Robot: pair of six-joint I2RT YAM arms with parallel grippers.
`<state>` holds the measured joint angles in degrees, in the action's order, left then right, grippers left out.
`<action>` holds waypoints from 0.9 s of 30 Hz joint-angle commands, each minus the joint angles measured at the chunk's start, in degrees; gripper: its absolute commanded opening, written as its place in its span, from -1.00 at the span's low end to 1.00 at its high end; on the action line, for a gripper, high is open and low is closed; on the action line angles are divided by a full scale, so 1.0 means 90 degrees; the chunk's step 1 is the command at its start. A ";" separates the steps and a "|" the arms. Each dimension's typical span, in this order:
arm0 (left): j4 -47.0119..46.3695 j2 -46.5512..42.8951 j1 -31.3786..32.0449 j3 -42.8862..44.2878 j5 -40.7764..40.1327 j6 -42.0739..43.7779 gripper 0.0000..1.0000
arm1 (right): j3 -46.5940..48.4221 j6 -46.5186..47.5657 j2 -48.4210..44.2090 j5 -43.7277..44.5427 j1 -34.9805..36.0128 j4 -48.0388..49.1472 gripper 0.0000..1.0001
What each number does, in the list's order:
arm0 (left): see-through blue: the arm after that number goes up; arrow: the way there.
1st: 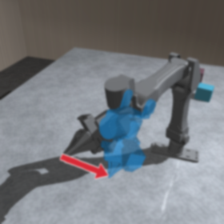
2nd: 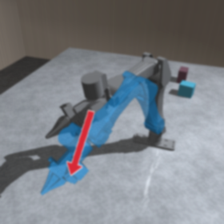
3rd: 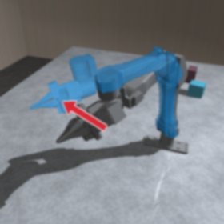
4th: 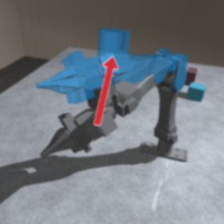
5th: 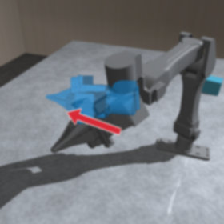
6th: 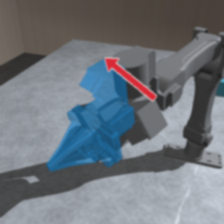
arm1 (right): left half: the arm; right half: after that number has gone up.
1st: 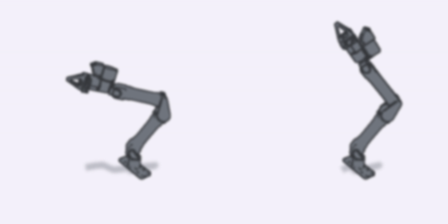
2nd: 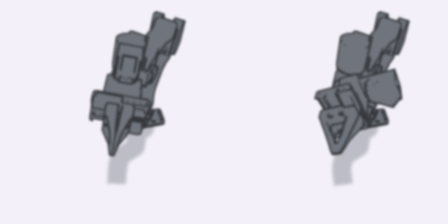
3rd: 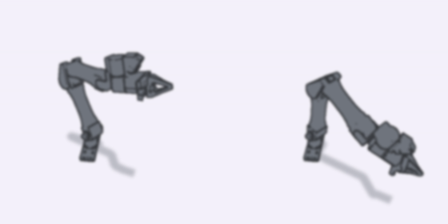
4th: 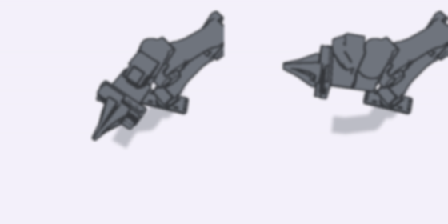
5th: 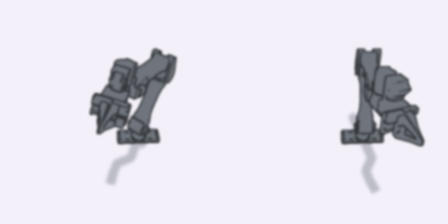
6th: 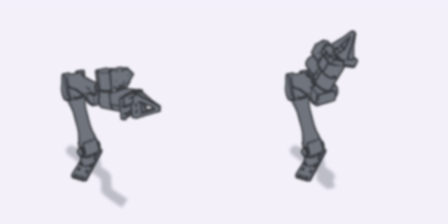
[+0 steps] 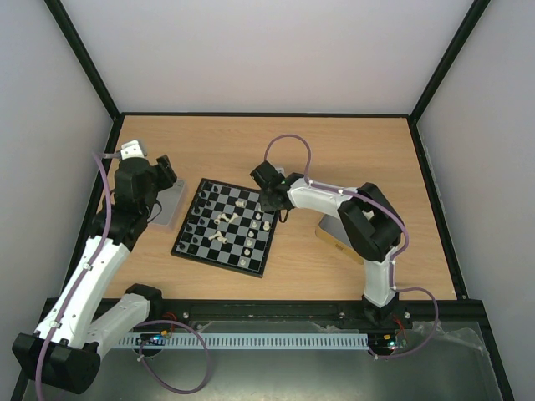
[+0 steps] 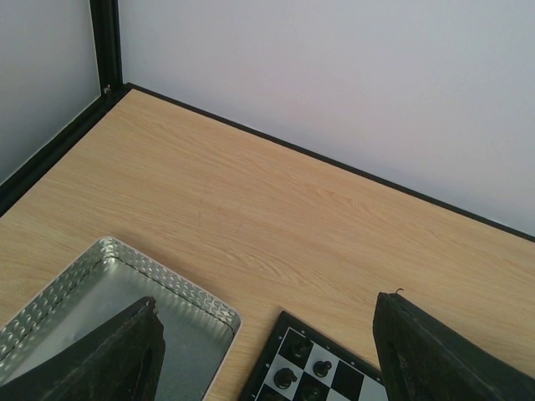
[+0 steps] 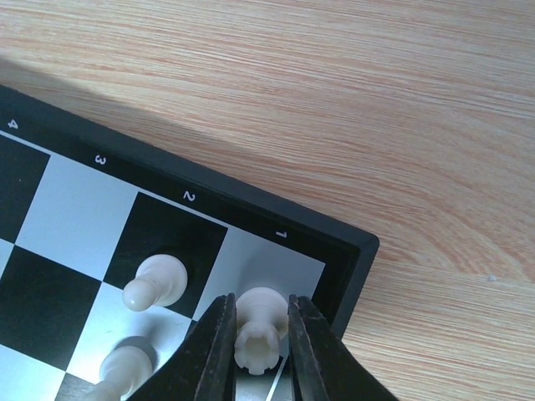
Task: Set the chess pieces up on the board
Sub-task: Place the chess piece on the chessboard.
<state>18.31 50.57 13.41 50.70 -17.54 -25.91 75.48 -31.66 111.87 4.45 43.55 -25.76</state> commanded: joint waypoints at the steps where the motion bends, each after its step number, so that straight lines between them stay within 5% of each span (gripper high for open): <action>1: -0.0120 -0.0100 -0.0047 -0.0062 0.0015 0.0086 0.40 | 0.0130 0.0056 0.0007 0.0118 0.0000 -0.0294 -0.62; 17: -0.0120 -0.0121 -0.0050 -0.0059 0.0026 0.0086 0.41 | 0.0413 -0.0269 -0.0941 0.0033 0.0038 -0.0425 -0.42; 27: -0.0120 -0.0135 -0.0050 -0.0067 0.0026 0.0085 0.41 | 0.1048 0.0039 -0.0673 -0.0486 0.1034 -0.0405 -0.35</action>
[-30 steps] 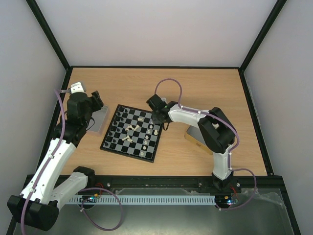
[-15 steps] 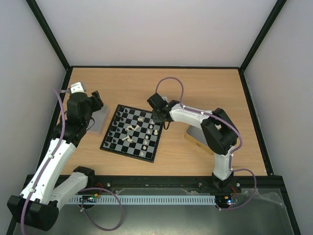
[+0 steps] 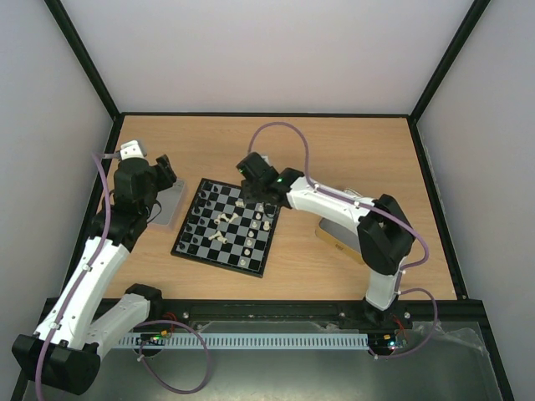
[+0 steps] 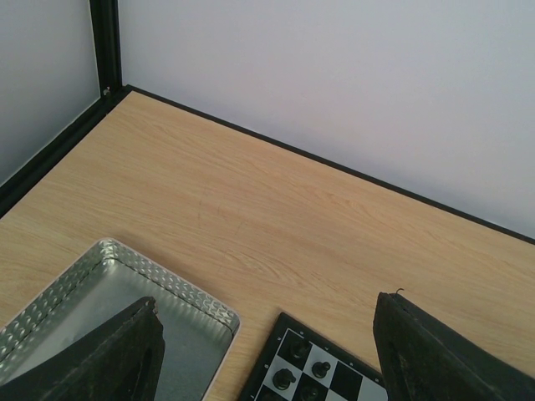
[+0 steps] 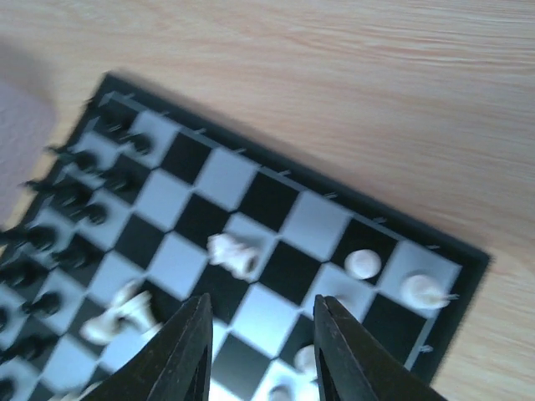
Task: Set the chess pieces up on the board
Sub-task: Pick up the chess piece from the chessboard.
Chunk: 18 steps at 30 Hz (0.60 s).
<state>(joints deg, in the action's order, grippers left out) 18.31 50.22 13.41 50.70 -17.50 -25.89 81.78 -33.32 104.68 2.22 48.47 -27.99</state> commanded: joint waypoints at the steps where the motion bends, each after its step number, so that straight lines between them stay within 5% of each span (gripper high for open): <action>1: -0.0120 -0.0094 -0.0054 -0.0067 0.0020 0.0075 0.41 | 0.0401 0.0289 0.0208 -0.0280 0.0605 -0.0173 -0.34; 18: -0.0120 -0.0111 -0.0045 -0.0076 0.0040 0.0084 0.41 | 0.0529 0.1189 0.1065 -0.1009 0.1490 -0.0679 -0.28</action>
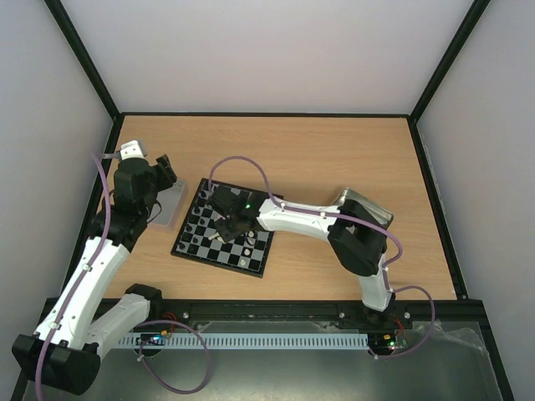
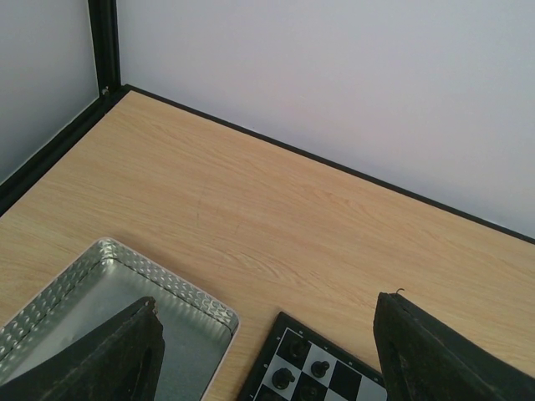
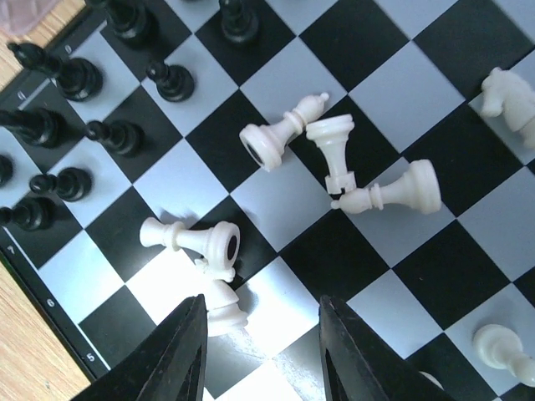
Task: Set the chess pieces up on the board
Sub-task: Pick up the chess piece from the chessboard.
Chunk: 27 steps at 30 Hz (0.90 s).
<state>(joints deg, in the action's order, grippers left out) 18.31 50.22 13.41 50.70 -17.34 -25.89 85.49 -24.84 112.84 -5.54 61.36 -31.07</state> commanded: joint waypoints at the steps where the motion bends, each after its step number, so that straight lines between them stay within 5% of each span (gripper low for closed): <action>1: -0.0120 -0.0117 -0.0045 -0.0076 0.0023 0.0084 0.41 | 0.0135 0.0272 0.0208 -0.0196 0.0064 -0.0373 -0.28; 27: -0.0120 -0.0107 -0.0045 -0.0076 0.0003 0.0093 0.41 | 0.0745 -0.0009 0.0658 0.0275 0.0239 -0.0368 -0.28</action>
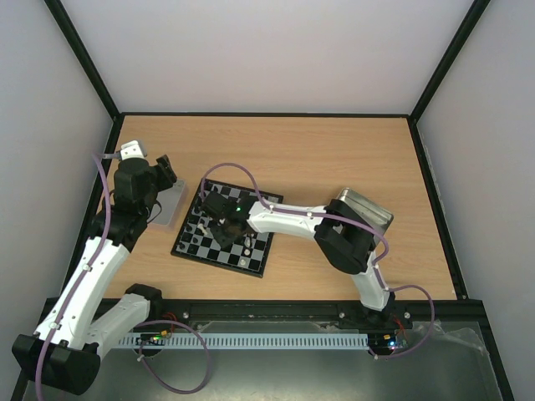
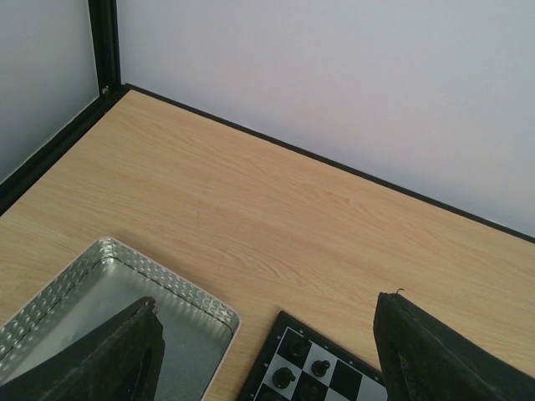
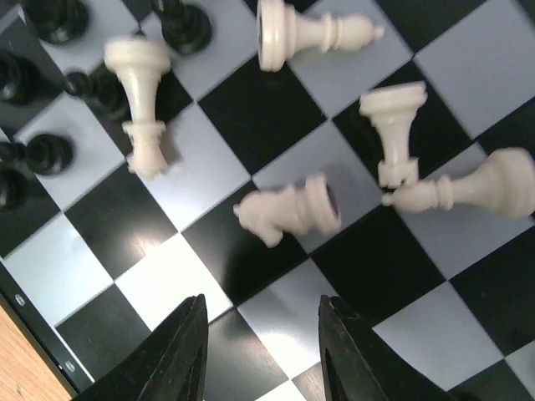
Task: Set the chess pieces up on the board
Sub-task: Pick up the chess piece from the chessboard.
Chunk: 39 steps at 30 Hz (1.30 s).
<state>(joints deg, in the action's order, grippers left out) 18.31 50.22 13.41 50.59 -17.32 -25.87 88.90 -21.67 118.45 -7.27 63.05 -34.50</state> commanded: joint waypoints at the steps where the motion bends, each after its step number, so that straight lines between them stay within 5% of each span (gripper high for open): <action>1: -0.0119 -0.0107 -0.0047 -0.0064 -0.0004 0.0093 0.41 | 0.0395 -0.0533 0.0037 0.0567 0.0046 0.0069 -0.28; 15: -0.0130 -0.0120 -0.0040 -0.0069 0.0007 0.0091 0.41 | 0.1006 -0.1421 0.0528 0.1236 0.0046 0.0546 -0.31; 32: -0.0129 -0.0121 -0.0042 -0.0074 0.0020 0.0091 0.41 | 0.0914 -0.1860 0.0608 0.1759 0.0051 -0.0209 -0.34; 39: -0.0130 -0.0122 -0.0035 -0.0077 0.0020 0.0092 0.41 | 0.0791 -0.2068 0.0620 0.1433 0.0048 -0.0050 -0.62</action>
<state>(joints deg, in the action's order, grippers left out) 18.28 49.78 13.43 50.50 -17.32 -25.87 97.25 -38.39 124.03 5.96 63.05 -34.15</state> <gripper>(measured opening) 0.705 0.216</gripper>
